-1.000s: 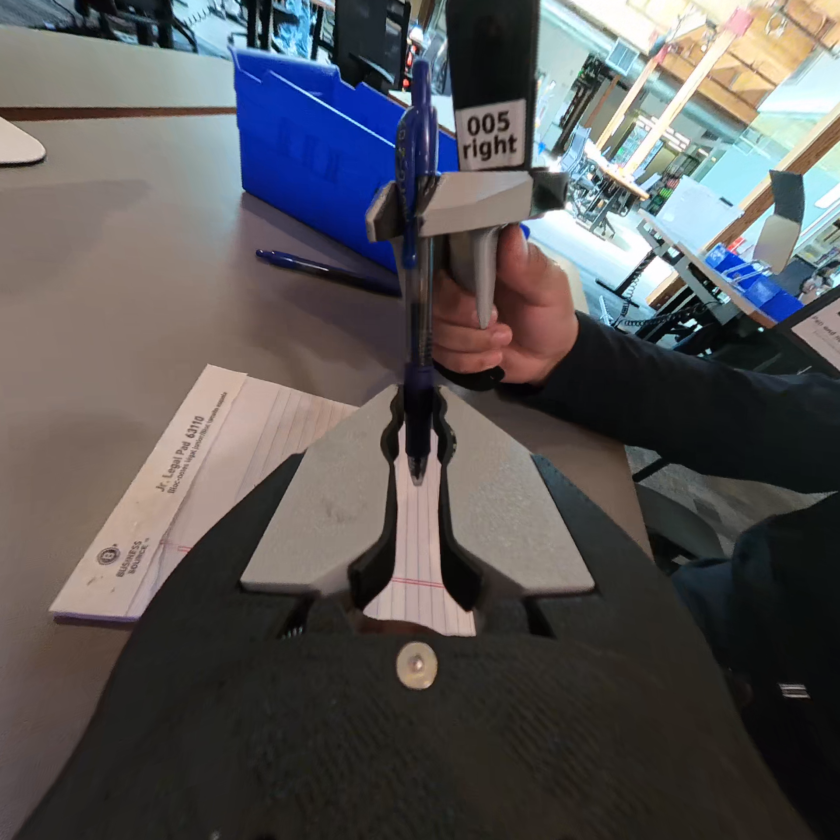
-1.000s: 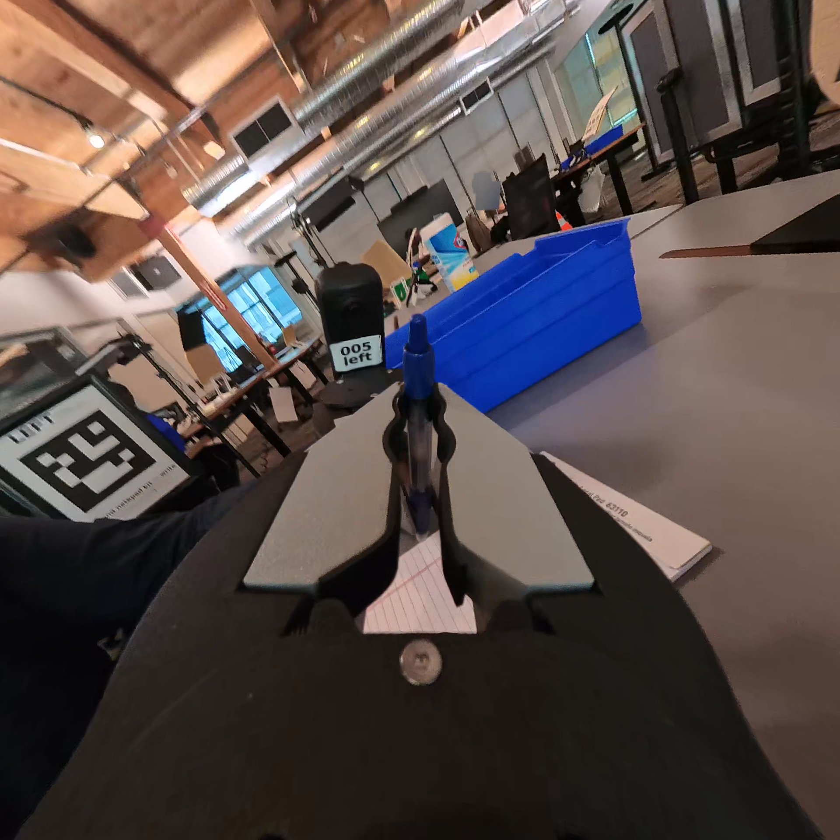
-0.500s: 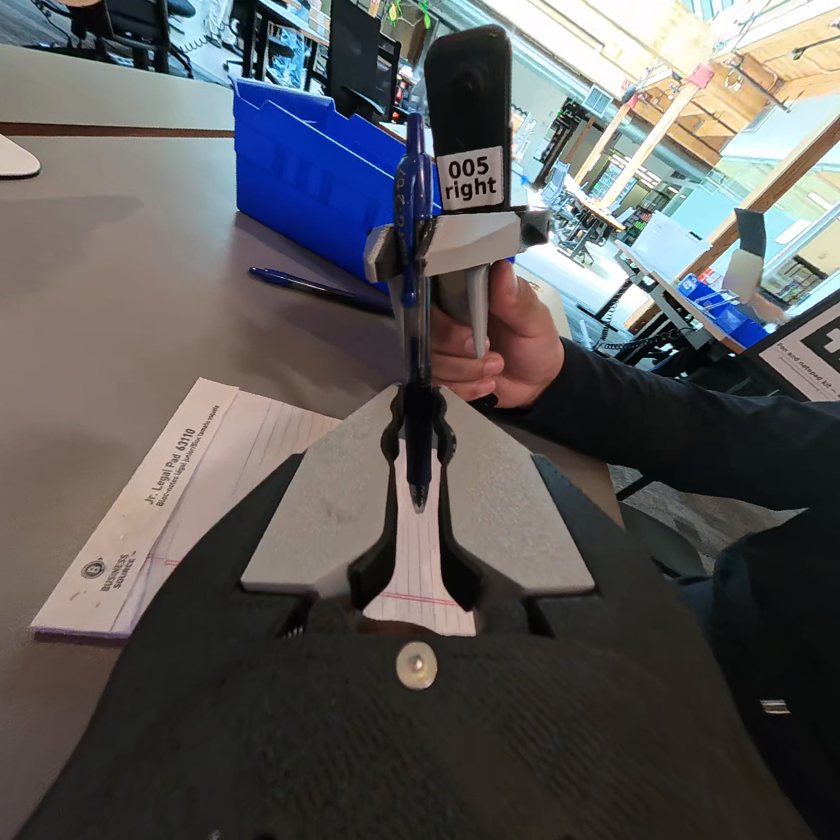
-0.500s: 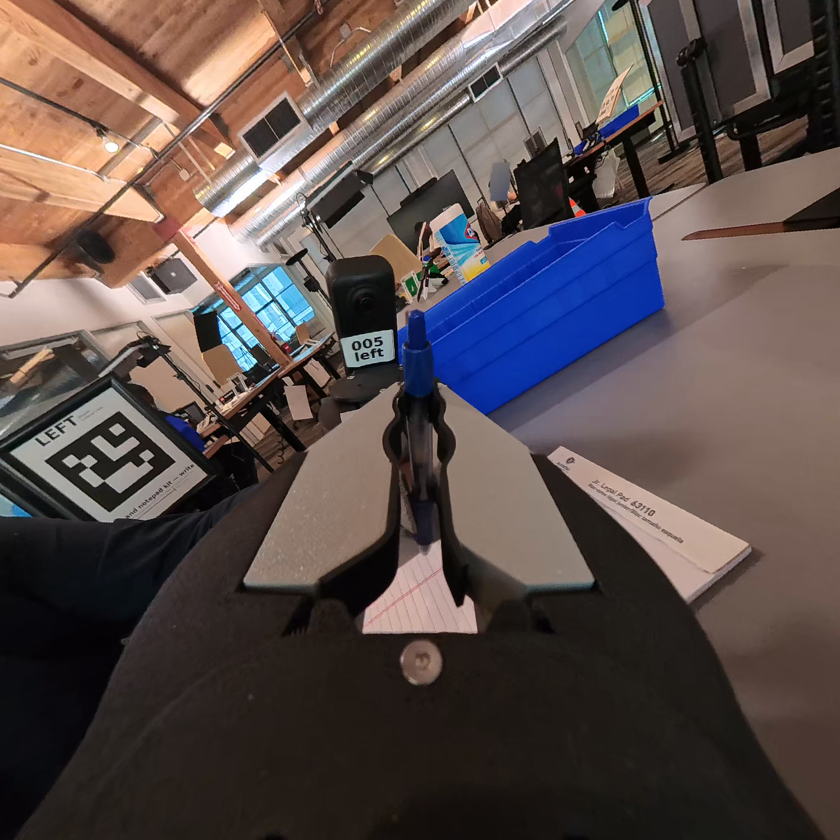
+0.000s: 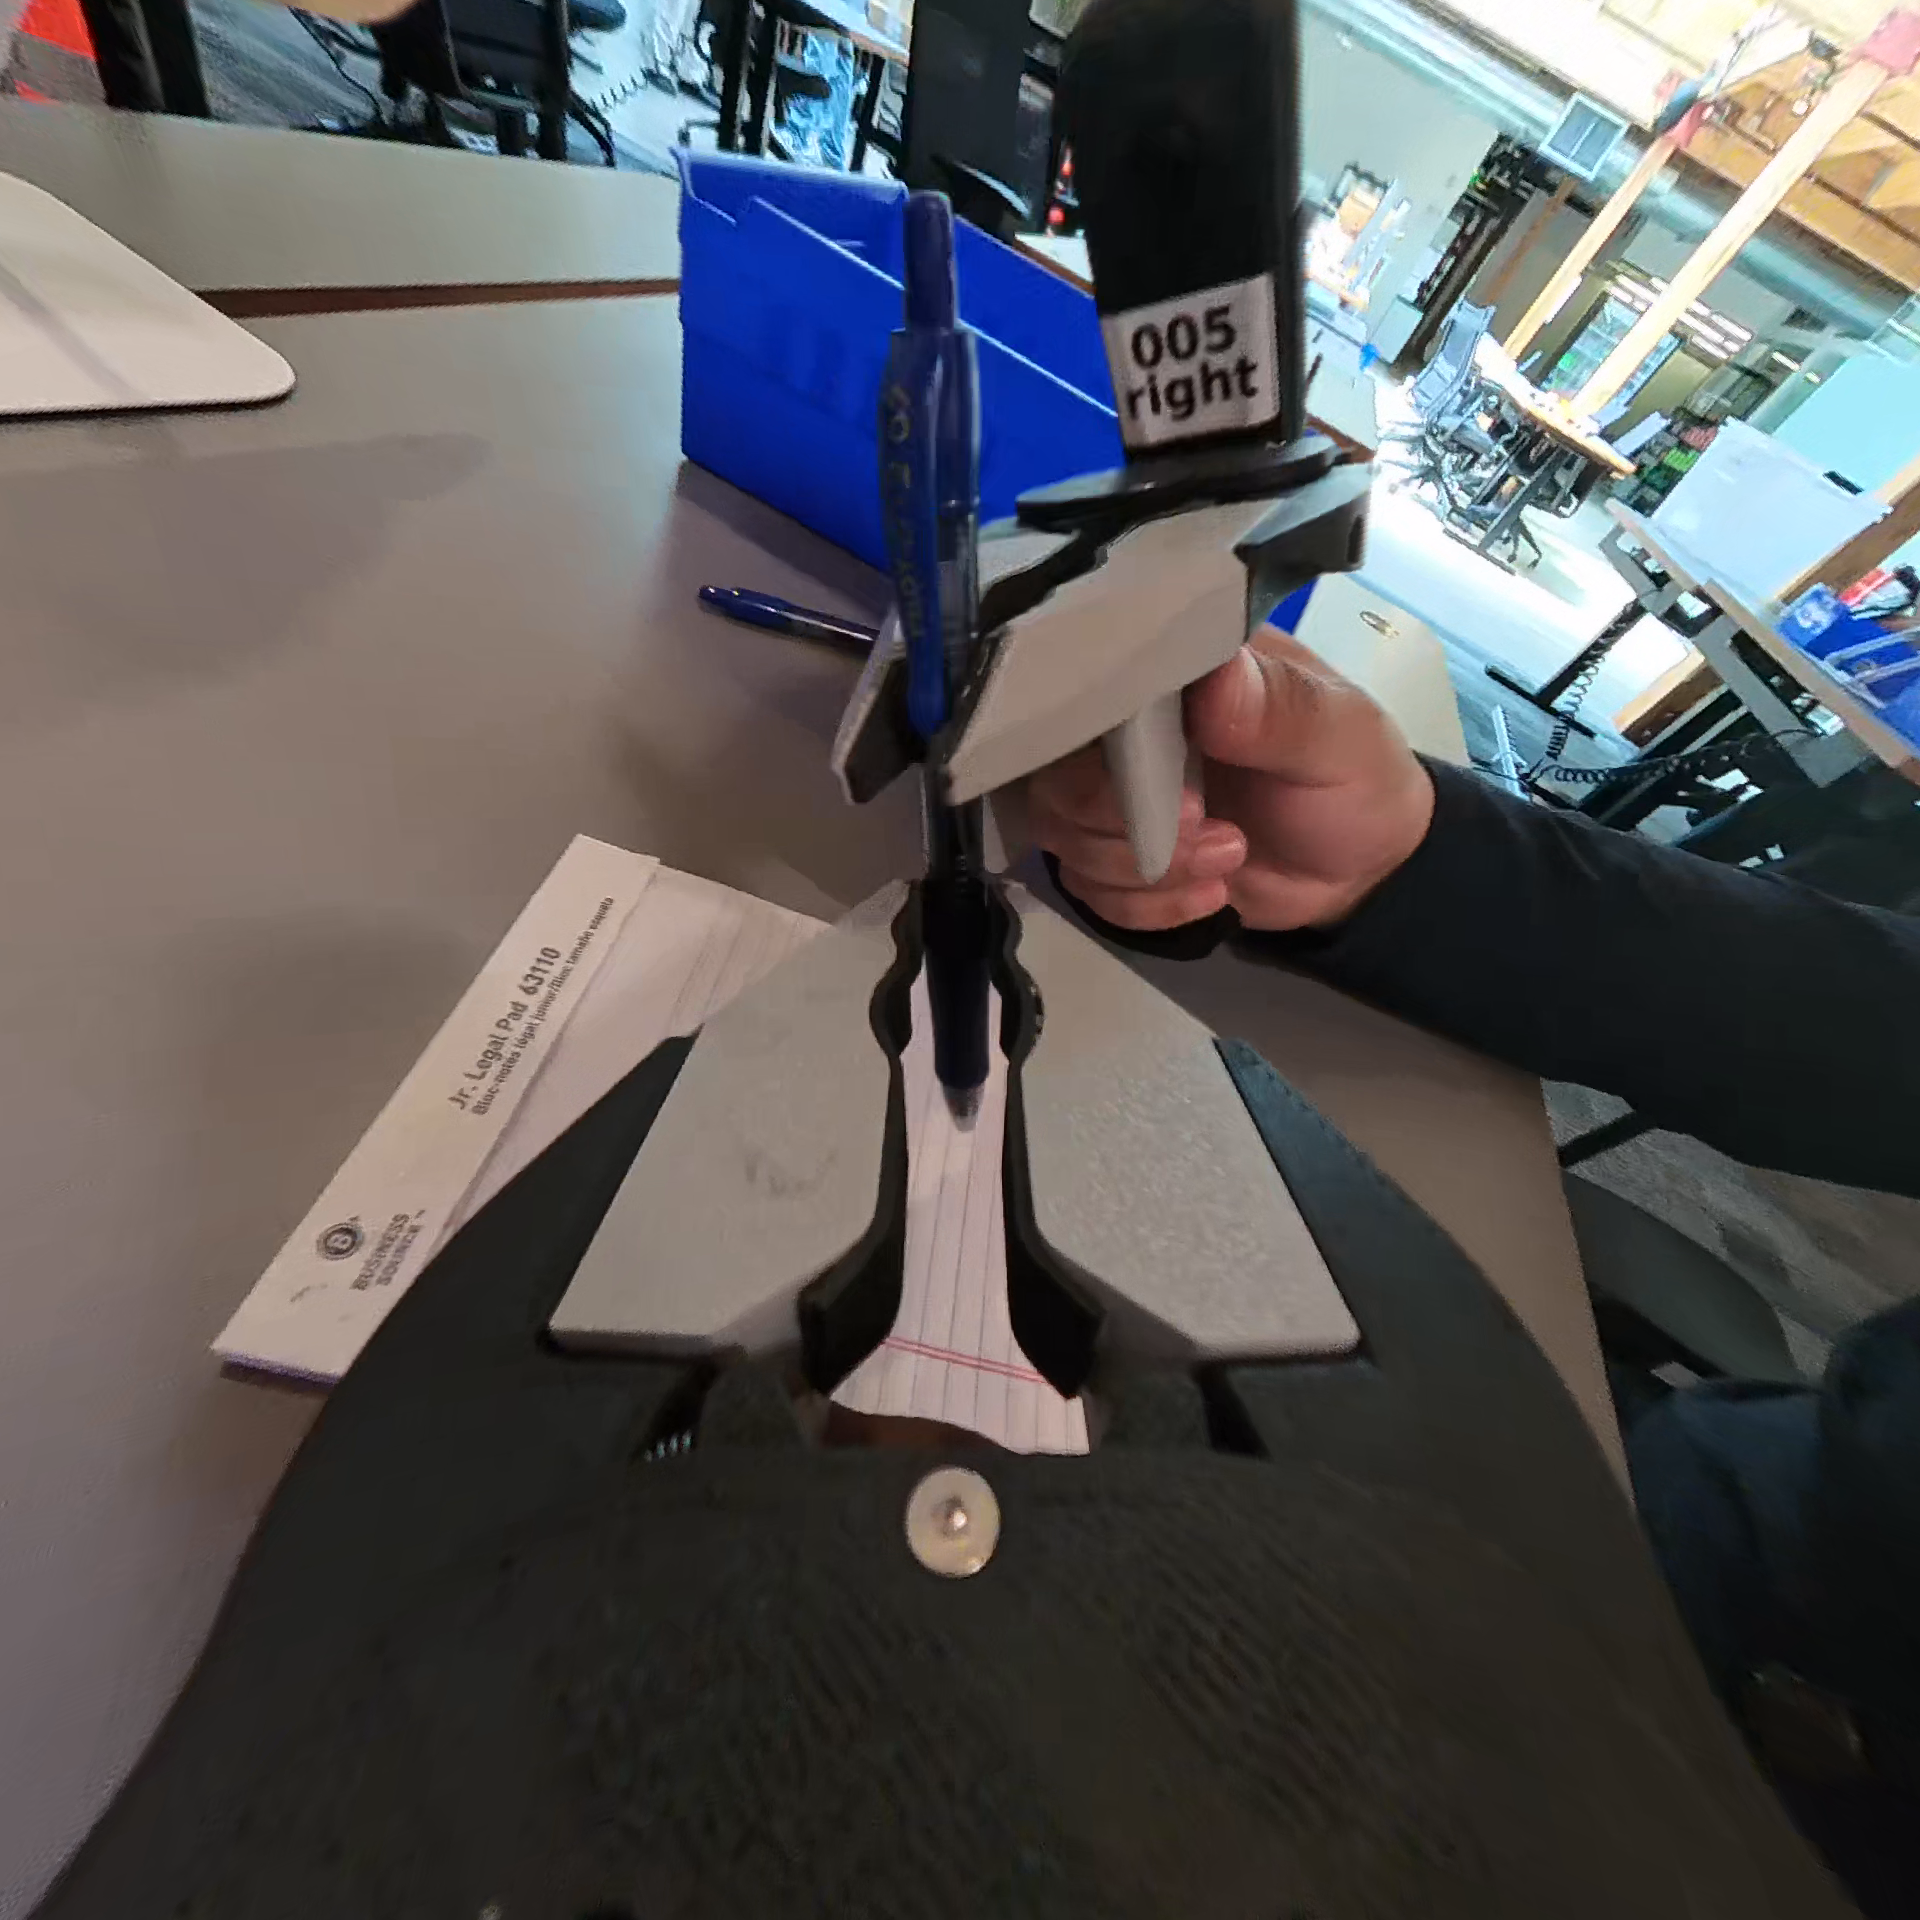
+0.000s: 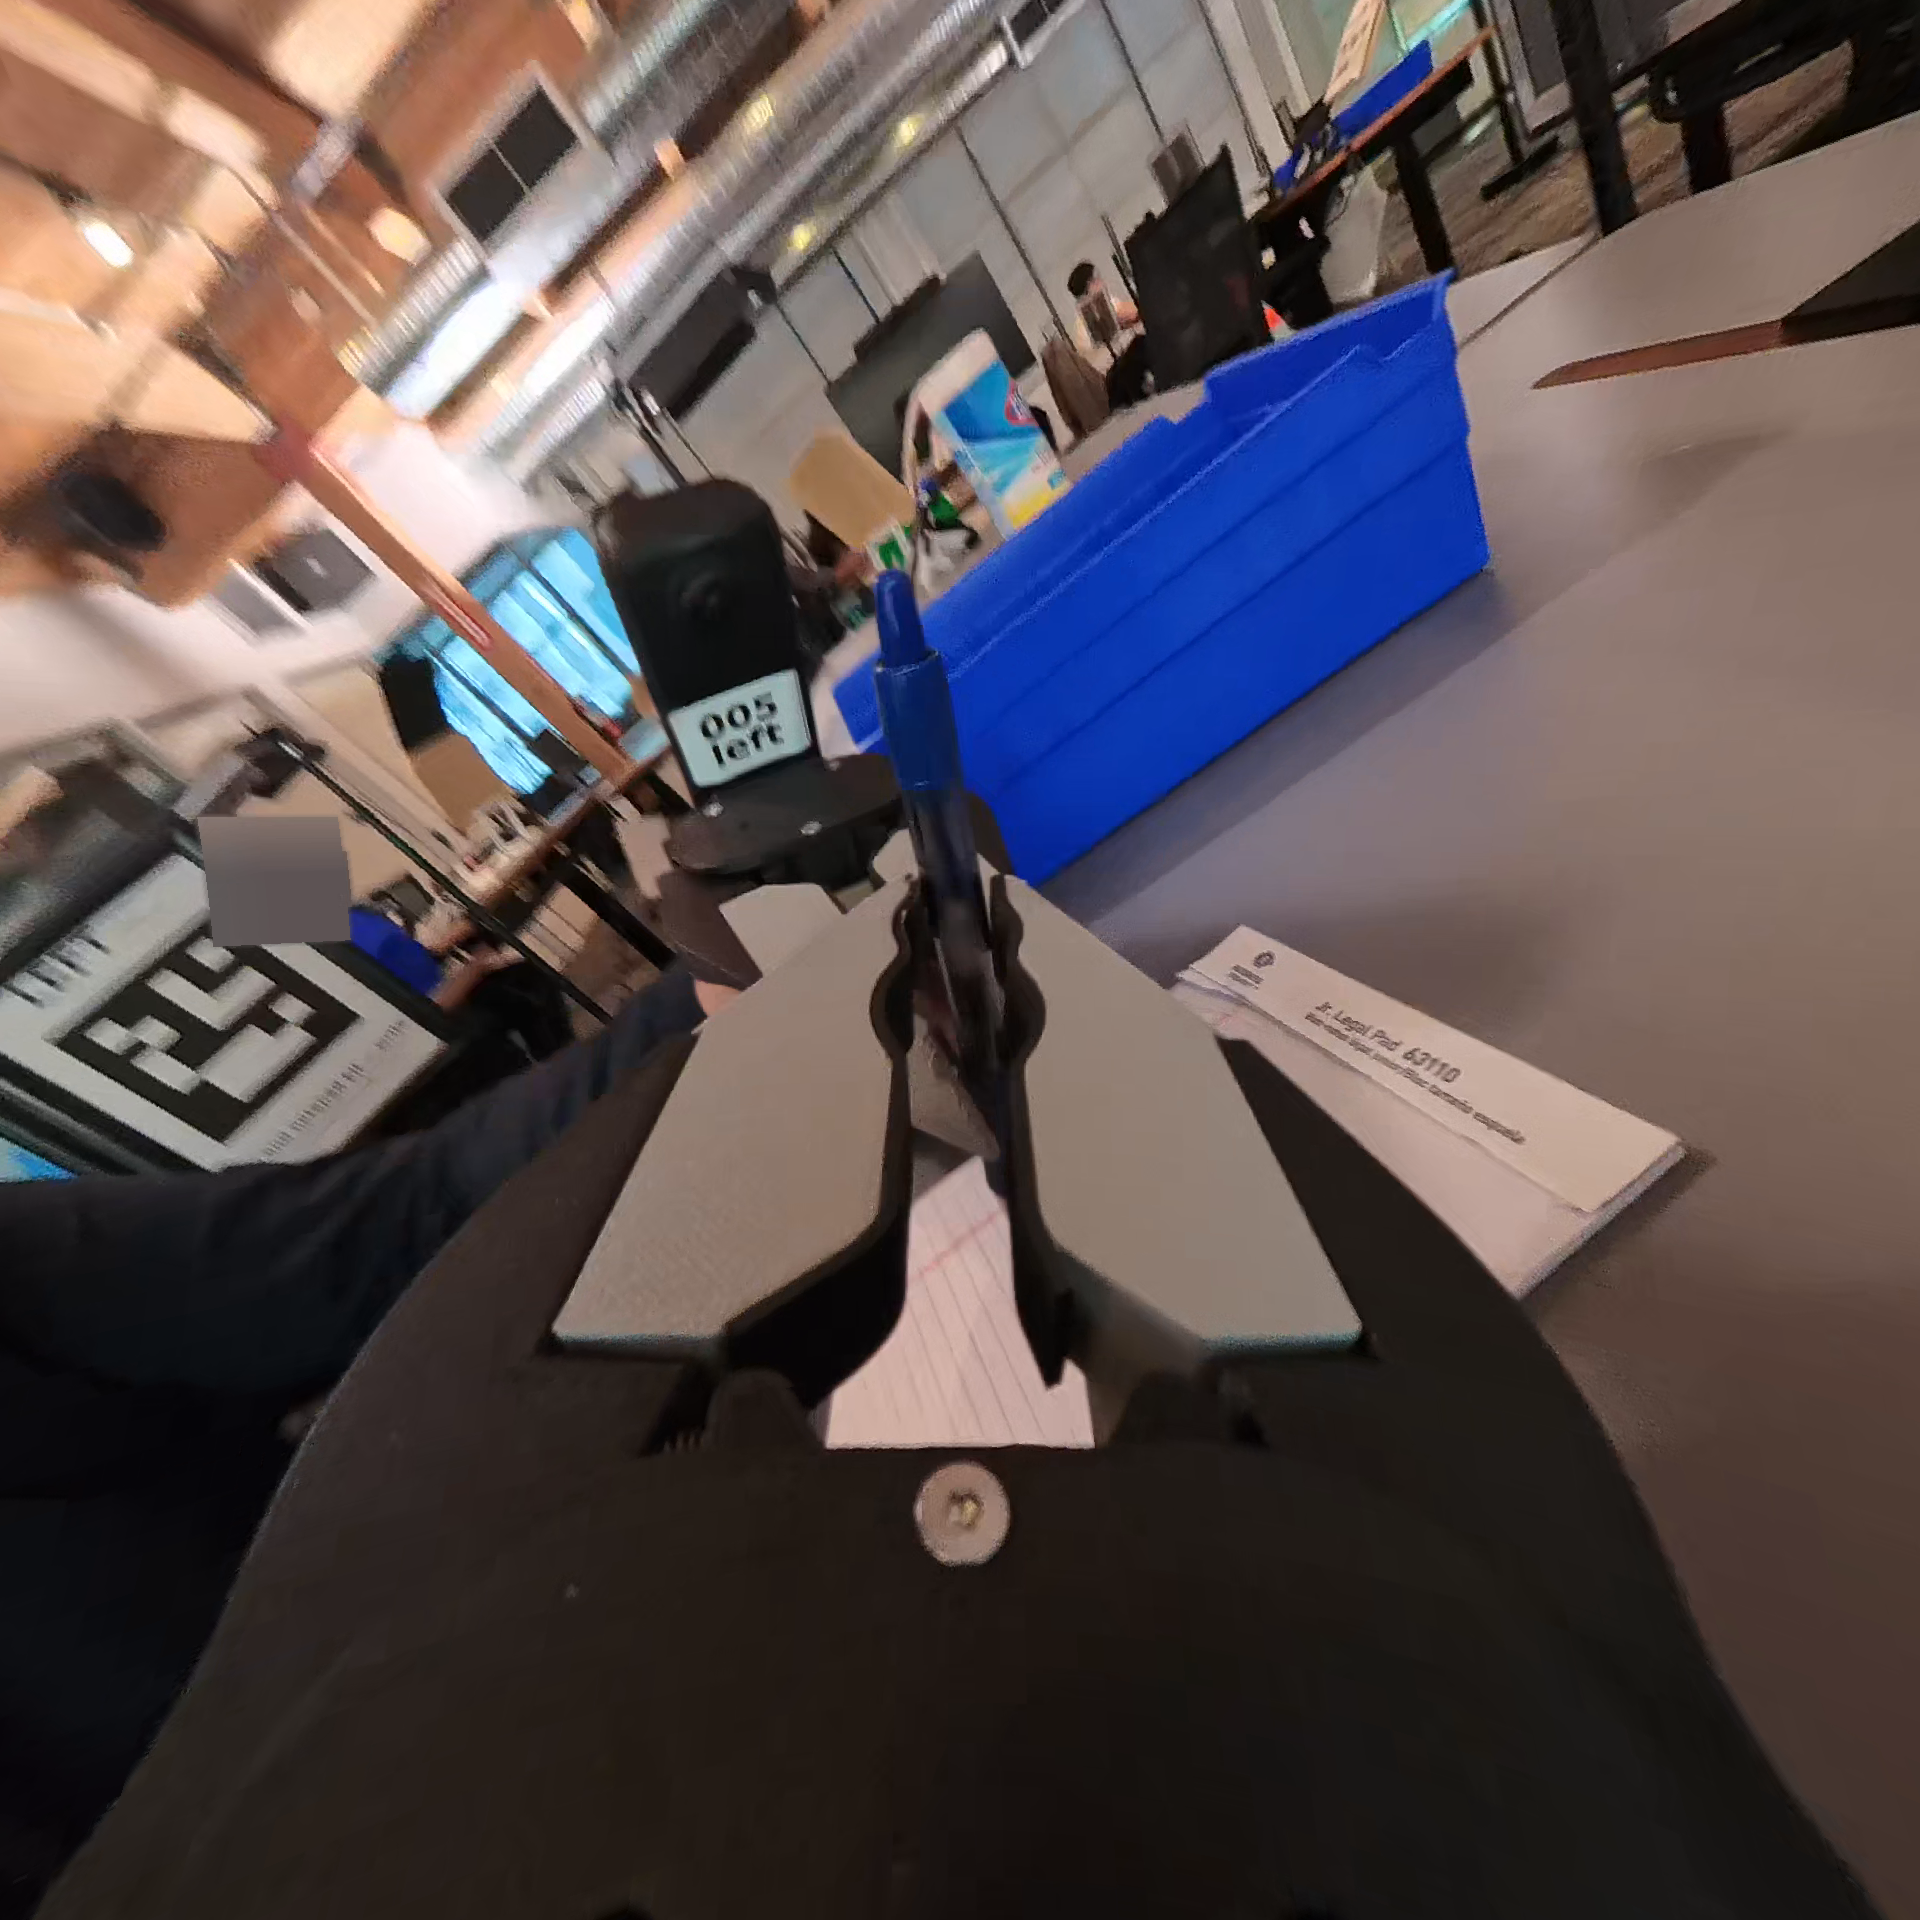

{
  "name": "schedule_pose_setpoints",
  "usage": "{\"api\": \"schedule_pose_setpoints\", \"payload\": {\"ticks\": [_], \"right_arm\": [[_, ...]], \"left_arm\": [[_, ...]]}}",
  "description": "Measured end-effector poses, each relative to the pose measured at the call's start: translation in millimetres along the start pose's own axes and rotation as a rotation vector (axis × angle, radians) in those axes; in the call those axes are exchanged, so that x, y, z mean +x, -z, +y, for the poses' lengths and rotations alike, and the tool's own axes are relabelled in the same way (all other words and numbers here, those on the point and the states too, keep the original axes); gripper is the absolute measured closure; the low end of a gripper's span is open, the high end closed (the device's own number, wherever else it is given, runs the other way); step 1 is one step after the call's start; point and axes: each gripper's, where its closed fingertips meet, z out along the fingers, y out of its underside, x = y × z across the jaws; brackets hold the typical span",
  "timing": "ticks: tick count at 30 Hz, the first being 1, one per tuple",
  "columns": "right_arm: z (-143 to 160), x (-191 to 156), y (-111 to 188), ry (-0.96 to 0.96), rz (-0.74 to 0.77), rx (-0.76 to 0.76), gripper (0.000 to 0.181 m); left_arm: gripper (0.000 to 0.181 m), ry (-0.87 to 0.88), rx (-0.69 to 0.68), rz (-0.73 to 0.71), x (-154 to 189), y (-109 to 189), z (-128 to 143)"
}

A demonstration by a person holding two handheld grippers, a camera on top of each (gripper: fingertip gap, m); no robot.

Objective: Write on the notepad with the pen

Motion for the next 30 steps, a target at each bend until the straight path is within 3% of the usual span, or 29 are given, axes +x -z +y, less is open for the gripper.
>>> {"api": "schedule_pose_setpoints", "payload": {"ticks": [4, 10, 24, 30], "right_arm": [[-3, 4, 6, 0.100, 0.120, -0.064, 0.175], [-16, 40, 63, 0.244, 0.554, -0.222, 0.175], [3, 76, 129, 0.195, 0.880, -0.472, 0.176], [28, 117, 130, 0.215, 1.050, -0.607, 0.175]], "left_arm": [[0.171, 0.014, 0.019, -0.006, -1, 3, -4], [0.173, 0.045, 0.022, -0.099, -20, 11, -6], [0.174, 0.031, -0.030, -0.108, -22, 6, 4], [0.174, 0.037, -0.027, -0.118, -24, 7, 4]]}}
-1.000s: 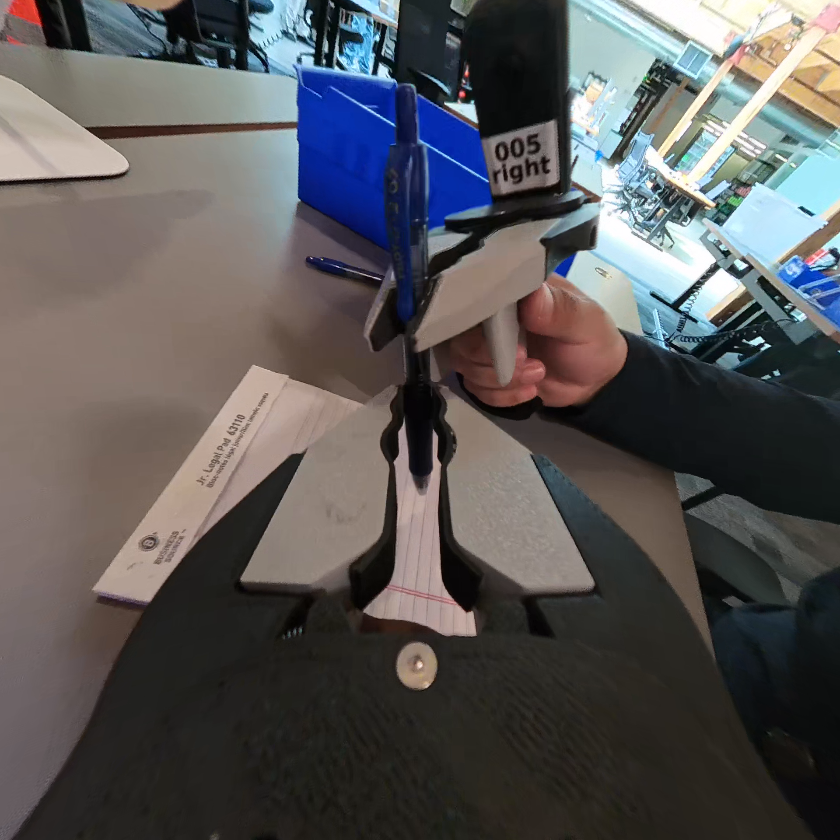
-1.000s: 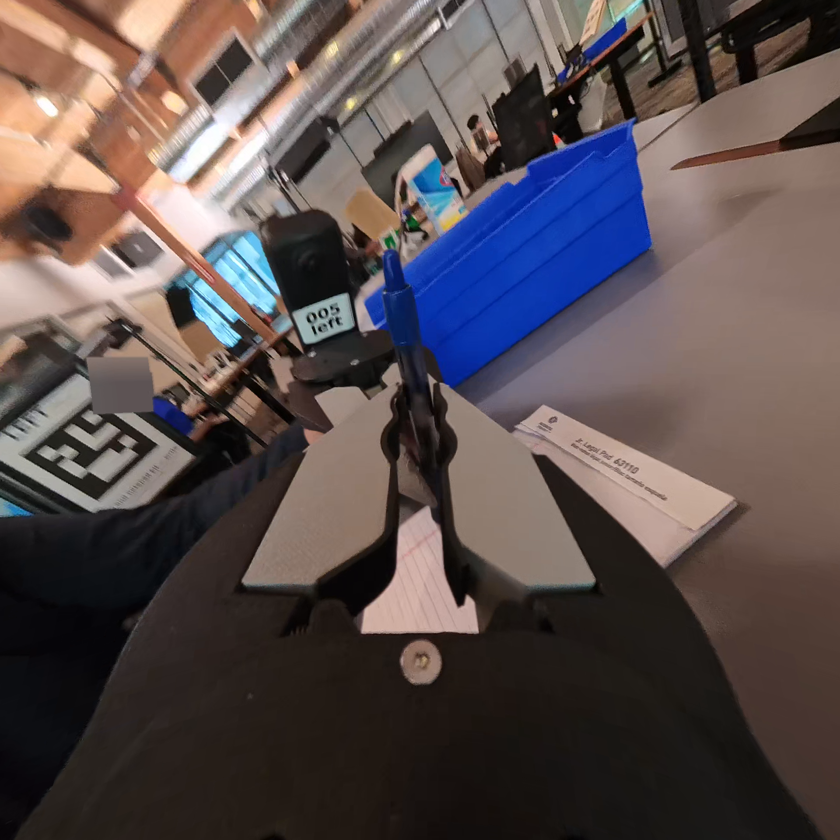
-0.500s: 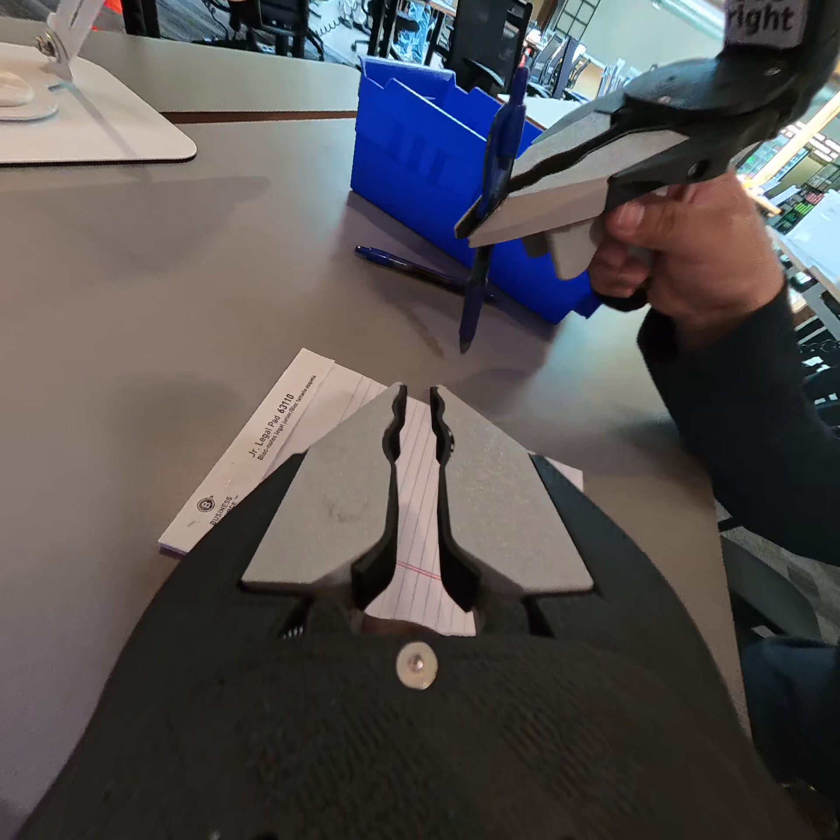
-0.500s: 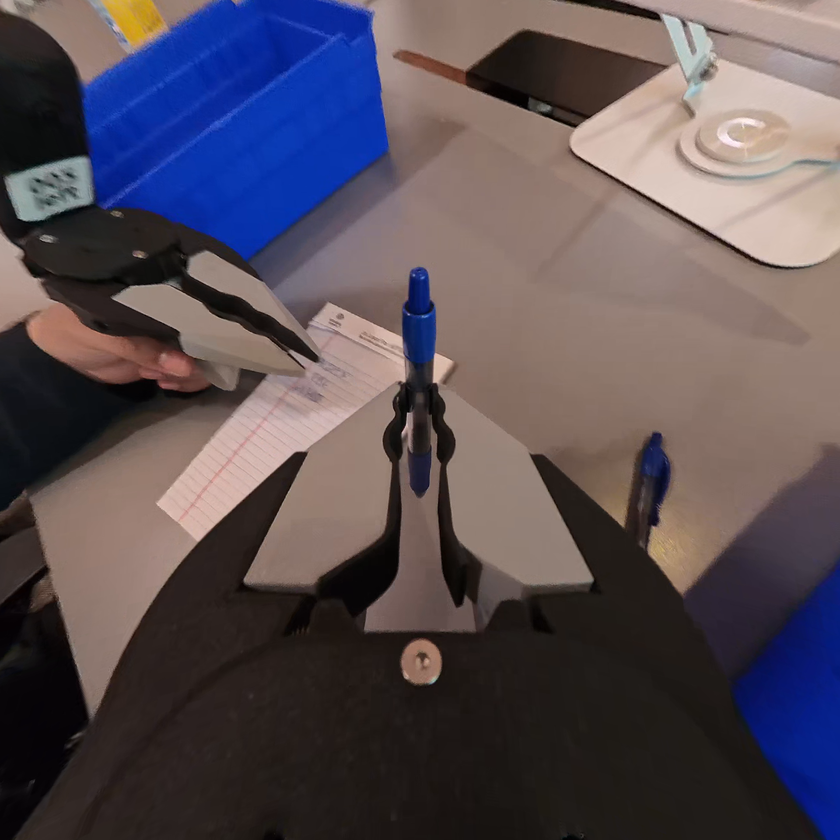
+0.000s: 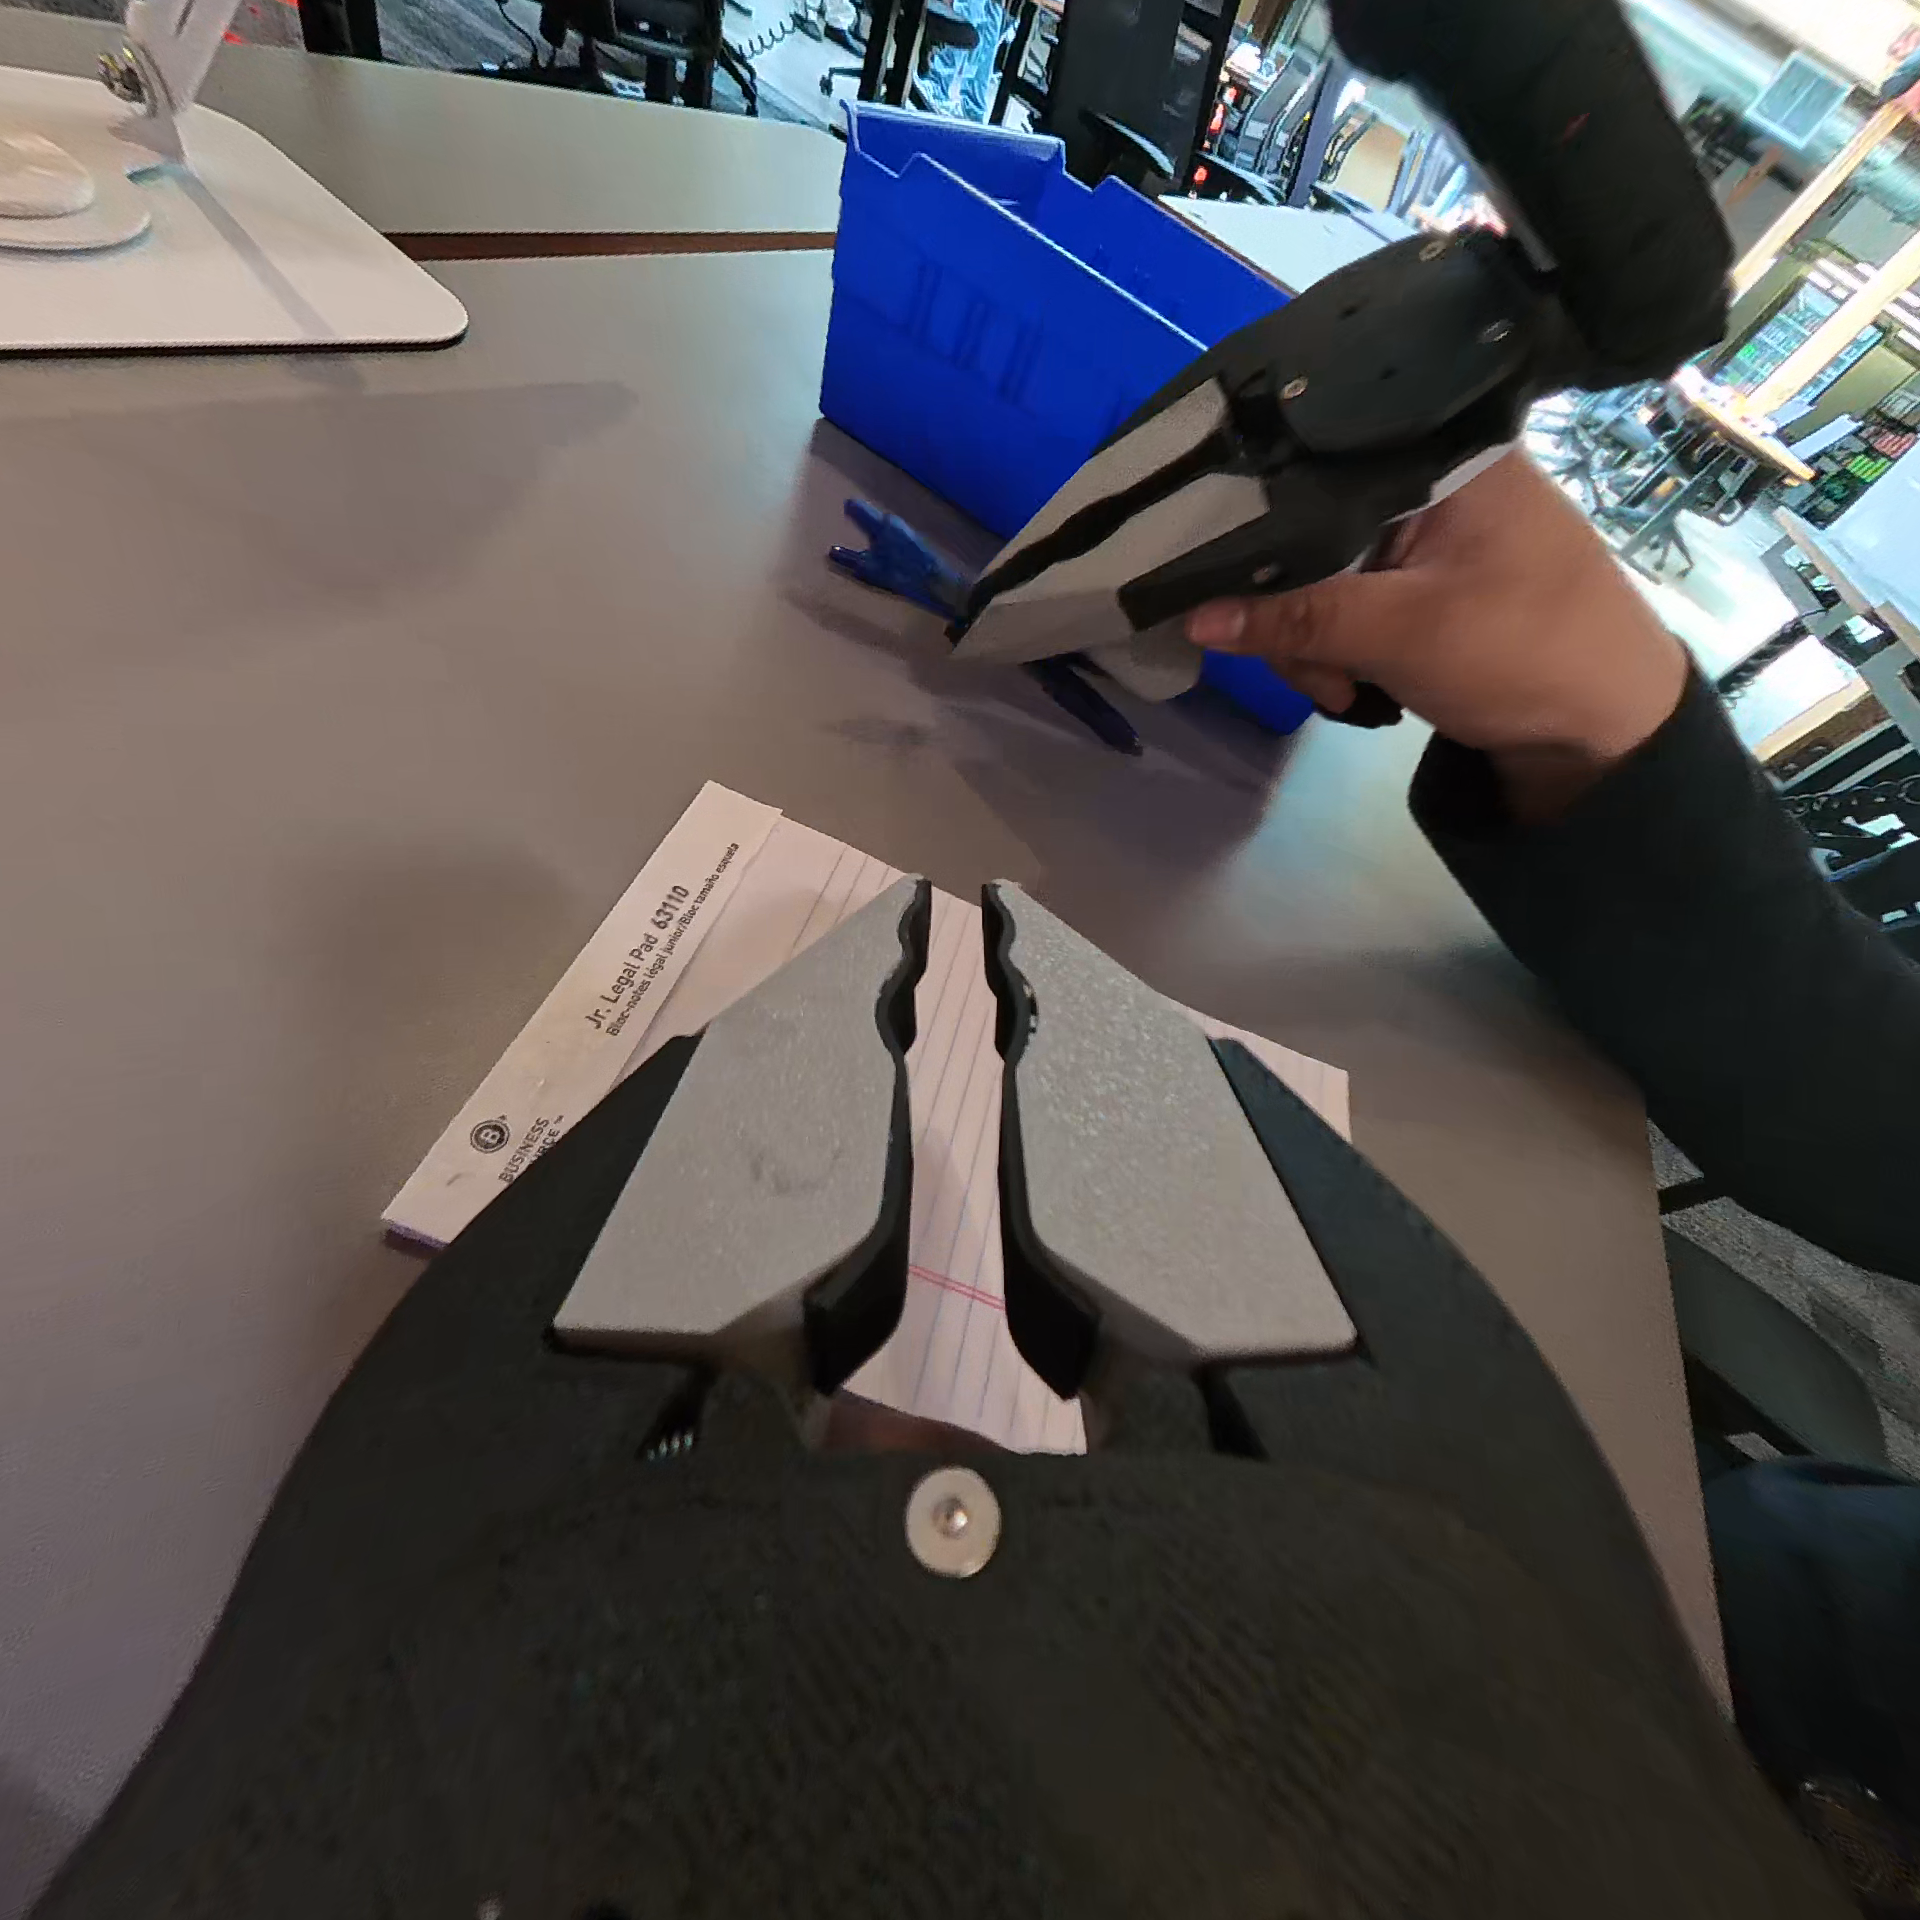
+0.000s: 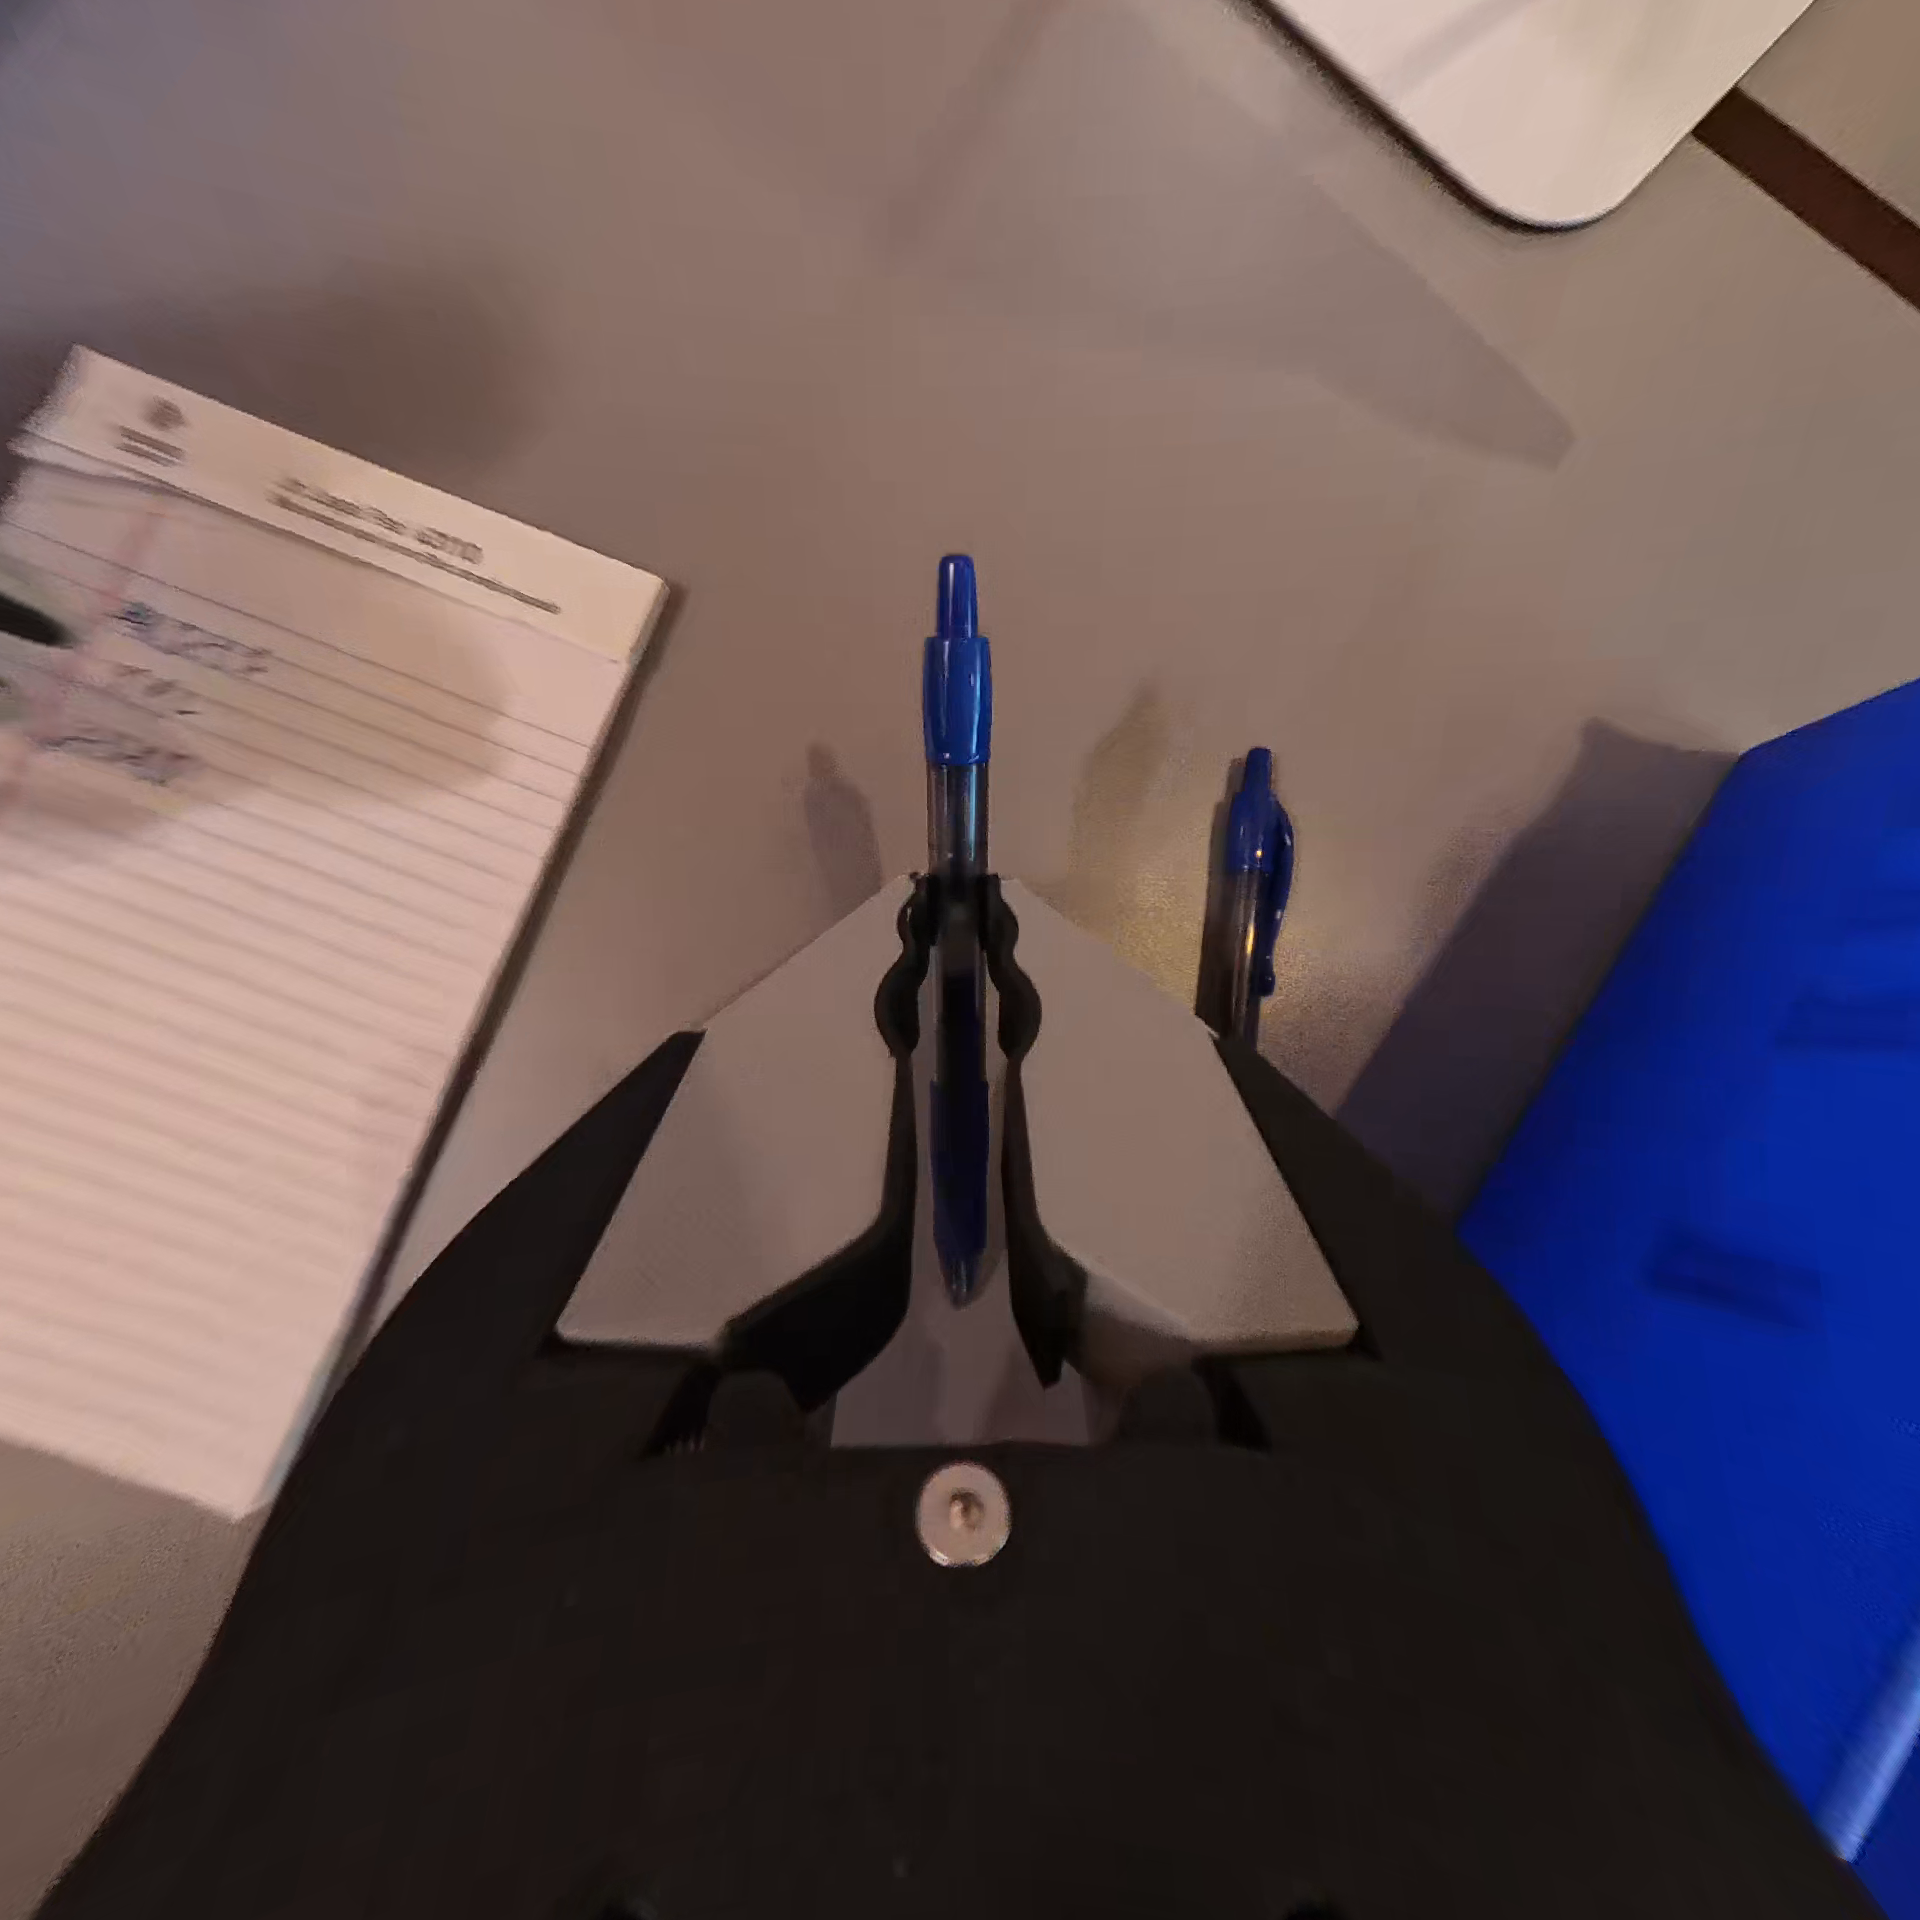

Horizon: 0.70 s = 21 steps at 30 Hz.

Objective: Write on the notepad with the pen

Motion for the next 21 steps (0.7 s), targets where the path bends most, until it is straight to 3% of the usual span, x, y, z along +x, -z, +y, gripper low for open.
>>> {"api": "schedule_pose_setpoints", "payload": {"ticks": [5, 11, 16, 21], "right_arm": [[7, 15, -21, -0.002, 0.090, -0.041, 0.175], [-1, 23, -10, 0.038, 0.160, 0.012, 0.175], [2, 29, -9, 0.027, 0.173, -0.001, 0.161], [-3, 45, 1, 0.029, 0.282, 0.023, 0.153]], "left_arm": [[0.174, 0.011, 0.002, -0.001, -2, 1, 0], [0.174, 0.003, -0.007, 0.004, 0, 0, 2], [0.174, 0.007, -0.005, 0.006, 0, 0, 1], [0.174, 0.009, -0.006, 0.008, 0, 0, 1]]}}
